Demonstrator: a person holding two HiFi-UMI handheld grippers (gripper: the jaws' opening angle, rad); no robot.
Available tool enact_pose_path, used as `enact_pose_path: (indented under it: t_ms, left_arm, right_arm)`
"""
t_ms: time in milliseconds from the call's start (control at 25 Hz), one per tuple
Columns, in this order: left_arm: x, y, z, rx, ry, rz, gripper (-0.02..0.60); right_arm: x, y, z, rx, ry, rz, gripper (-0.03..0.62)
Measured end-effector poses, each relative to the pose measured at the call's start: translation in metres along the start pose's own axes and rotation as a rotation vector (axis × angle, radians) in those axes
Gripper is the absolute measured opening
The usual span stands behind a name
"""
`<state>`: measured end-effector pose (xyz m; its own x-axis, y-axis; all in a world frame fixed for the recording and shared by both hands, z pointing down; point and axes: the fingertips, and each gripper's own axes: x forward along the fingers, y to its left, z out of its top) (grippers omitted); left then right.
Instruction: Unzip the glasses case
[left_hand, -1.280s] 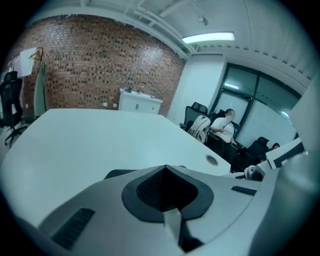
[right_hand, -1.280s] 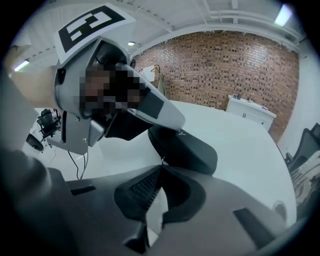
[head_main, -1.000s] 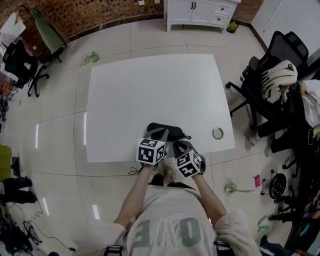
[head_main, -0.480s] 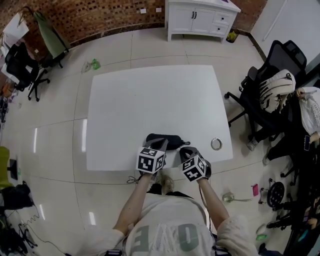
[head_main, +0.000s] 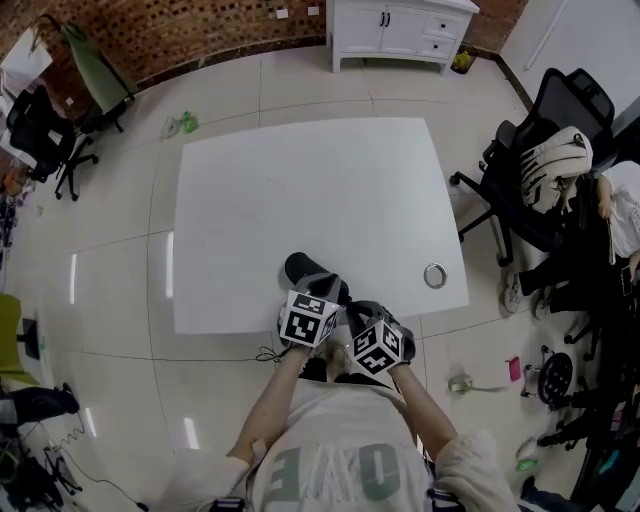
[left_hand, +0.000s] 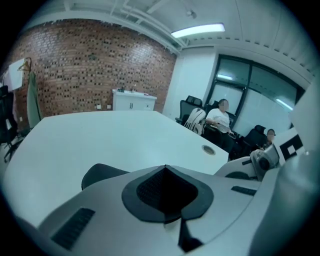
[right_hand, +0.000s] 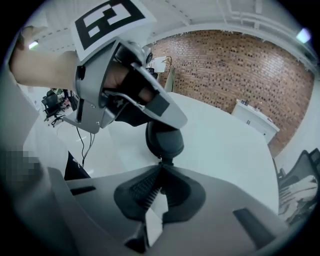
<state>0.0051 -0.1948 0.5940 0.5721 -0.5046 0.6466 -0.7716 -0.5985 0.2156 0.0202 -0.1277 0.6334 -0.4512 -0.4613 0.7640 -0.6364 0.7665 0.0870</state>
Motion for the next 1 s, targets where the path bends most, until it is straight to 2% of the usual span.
enact_pose_path:
  t_ms: [240,520,800,880,920,1000]
  left_arm:
    - [0.001,-0.003,-0.002,-0.014,0.007,-0.014,0.003]
    - [0.001,-0.002,-0.002,-0.033,0.004,-0.043,0.003]
    - [-0.005,0.002,0.001,-0.066,-0.024,-0.061,0.003]
    - [-0.008,0.005,0.008,-0.118,-0.083,-0.068,0.003]
    - [-0.013,0.007,0.015,-0.155,-0.145,-0.070,0.003]
    - [-0.036,0.016,0.038,-0.214,-0.322,-0.065,0.003]
  right_arm:
    - [0.001,-0.035,0.000,-0.077,0.021,-0.047,0.000]
    - [0.022,-0.051,0.019,-0.187,0.031,-0.007,0.000]
    - [0.018,-0.045,0.023,-0.083,-0.033,0.022,0.000]
    - [0.013,-0.050,0.025,-0.043,-0.066,-0.008,0.000]
    - [0.008,-0.053,0.029,-0.021,-0.092,-0.029,0.000]
    - [-0.009,-0.061,0.040,0.034,-0.164,-0.070,0.008]
